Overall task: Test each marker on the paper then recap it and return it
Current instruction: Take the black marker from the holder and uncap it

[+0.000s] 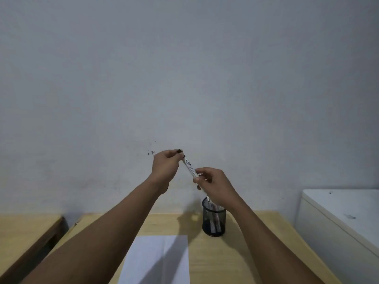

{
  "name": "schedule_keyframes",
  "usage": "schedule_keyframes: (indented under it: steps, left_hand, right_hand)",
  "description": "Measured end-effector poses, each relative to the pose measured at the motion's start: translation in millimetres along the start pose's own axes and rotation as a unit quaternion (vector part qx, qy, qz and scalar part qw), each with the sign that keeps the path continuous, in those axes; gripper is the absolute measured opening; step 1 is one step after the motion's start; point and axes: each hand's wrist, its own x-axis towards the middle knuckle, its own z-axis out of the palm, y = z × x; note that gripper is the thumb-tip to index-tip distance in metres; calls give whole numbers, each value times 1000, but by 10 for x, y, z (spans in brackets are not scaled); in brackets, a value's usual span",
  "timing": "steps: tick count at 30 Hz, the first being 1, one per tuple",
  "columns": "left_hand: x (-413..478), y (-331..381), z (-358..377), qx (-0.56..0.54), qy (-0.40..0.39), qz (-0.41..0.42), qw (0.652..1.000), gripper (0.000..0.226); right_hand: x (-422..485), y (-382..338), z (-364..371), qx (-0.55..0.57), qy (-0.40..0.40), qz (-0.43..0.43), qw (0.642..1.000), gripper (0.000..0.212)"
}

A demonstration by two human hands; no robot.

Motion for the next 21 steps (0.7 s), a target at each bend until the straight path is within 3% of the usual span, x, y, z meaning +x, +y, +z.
schedule_keyframes:
  steps: [4, 7, 9, 11, 16, 21]
  left_hand:
    - [-216, 245, -452, -44, 26, -49, 998, 9]
    - [-403, 348, -731, -57, 15, -84, 995, 15]
    - [-542, 398, -859, -69, -1, -97, 993, 15]
    - [-671, 434, -950, -78, -13, -99, 992, 16]
    - [-858, 528, -1146, -108, 12, -101, 989, 23]
    - [-887, 578, -1264, -98, 21, -113, 988, 14]
  right_hand:
    - [-151, -437, 65, 188, 51, 11, 981, 23]
    - [-269, -761, 172, 423, 73, 43, 902, 14]
    - [-334, -955, 302, 521, 61, 56, 850, 7]
    - [-393, -1127, 438, 541, 47, 57, 838, 6]
    - [-521, -1402, 651, 526, 31, 26, 849, 3]
    - [-588, -1423, 755, 525, 18, 1, 851, 9]
